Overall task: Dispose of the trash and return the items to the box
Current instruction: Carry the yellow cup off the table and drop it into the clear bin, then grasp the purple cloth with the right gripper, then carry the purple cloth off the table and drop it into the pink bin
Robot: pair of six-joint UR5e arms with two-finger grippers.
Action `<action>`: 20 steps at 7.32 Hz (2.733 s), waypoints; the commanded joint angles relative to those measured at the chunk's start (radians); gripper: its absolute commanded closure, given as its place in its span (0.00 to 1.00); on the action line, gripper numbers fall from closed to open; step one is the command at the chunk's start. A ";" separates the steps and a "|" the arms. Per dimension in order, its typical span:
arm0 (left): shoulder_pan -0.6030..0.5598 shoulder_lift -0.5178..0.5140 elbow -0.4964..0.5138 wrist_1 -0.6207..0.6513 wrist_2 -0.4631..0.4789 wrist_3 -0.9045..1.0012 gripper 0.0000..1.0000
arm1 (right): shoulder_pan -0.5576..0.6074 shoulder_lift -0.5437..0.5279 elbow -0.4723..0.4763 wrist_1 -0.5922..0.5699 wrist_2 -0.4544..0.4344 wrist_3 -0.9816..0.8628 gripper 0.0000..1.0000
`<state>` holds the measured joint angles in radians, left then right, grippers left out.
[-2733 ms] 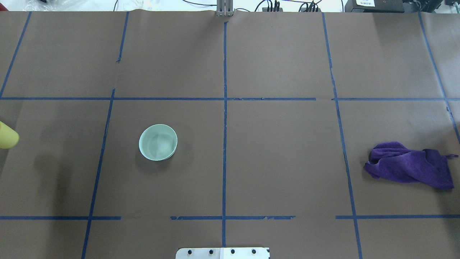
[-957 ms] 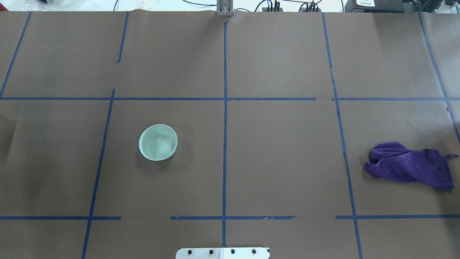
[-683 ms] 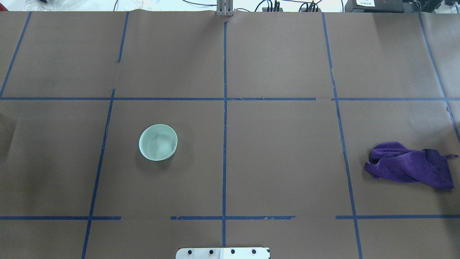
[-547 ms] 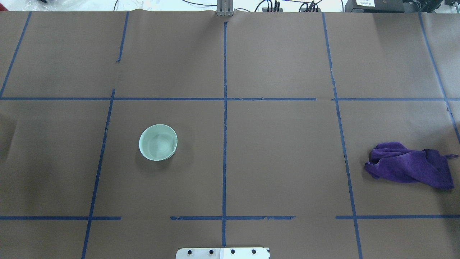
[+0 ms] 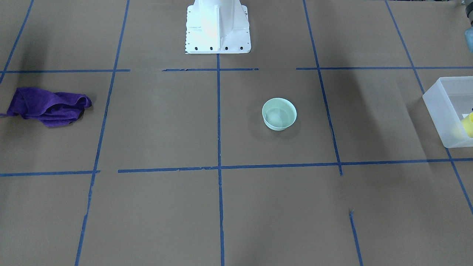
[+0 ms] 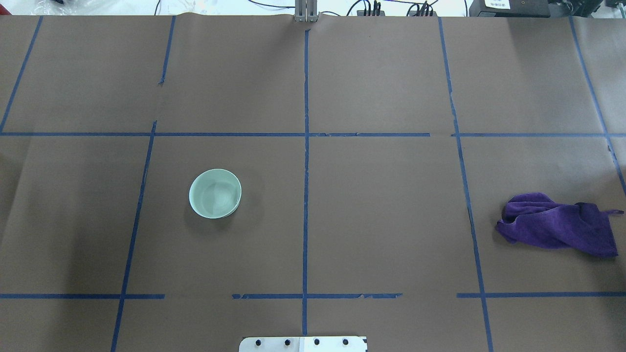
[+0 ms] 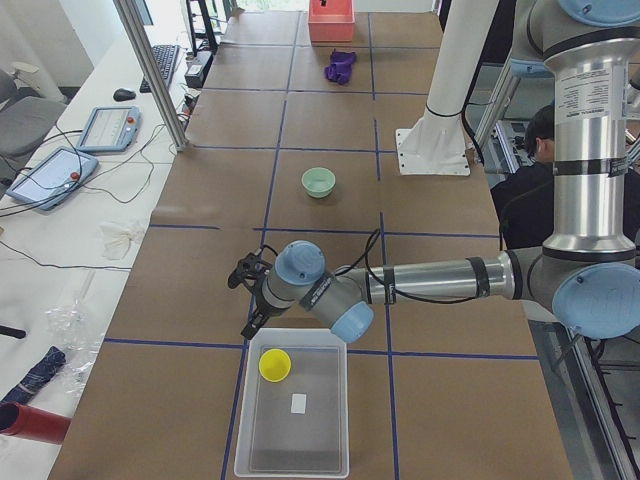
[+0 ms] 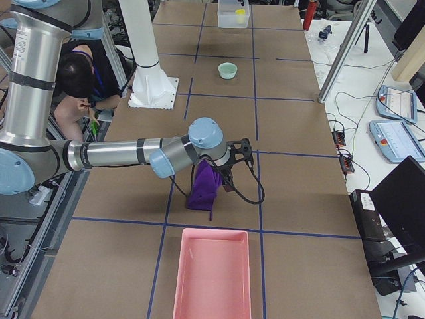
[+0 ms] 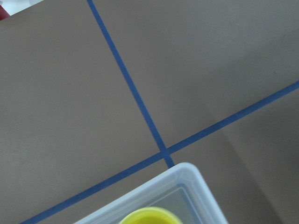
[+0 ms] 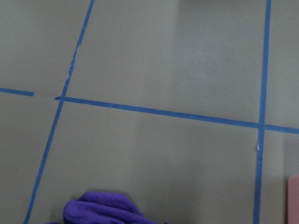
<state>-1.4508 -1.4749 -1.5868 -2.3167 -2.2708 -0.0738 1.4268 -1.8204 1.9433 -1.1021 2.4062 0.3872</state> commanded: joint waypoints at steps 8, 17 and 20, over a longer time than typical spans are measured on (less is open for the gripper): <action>-0.006 -0.018 -0.148 0.128 -0.001 0.000 0.00 | -0.842 -0.089 -0.015 0.252 -0.691 0.470 0.15; -0.008 -0.013 -0.148 0.123 -0.003 -0.001 0.00 | -0.443 -0.123 0.037 0.234 -0.373 0.167 1.00; -0.006 -0.013 -0.148 0.120 -0.003 -0.009 0.00 | 0.008 -0.109 0.127 -0.114 -0.130 -0.322 1.00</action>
<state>-1.4580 -1.4880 -1.7349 -2.1949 -2.2734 -0.0796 1.2462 -1.9384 2.0134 -1.0309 2.1901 0.2881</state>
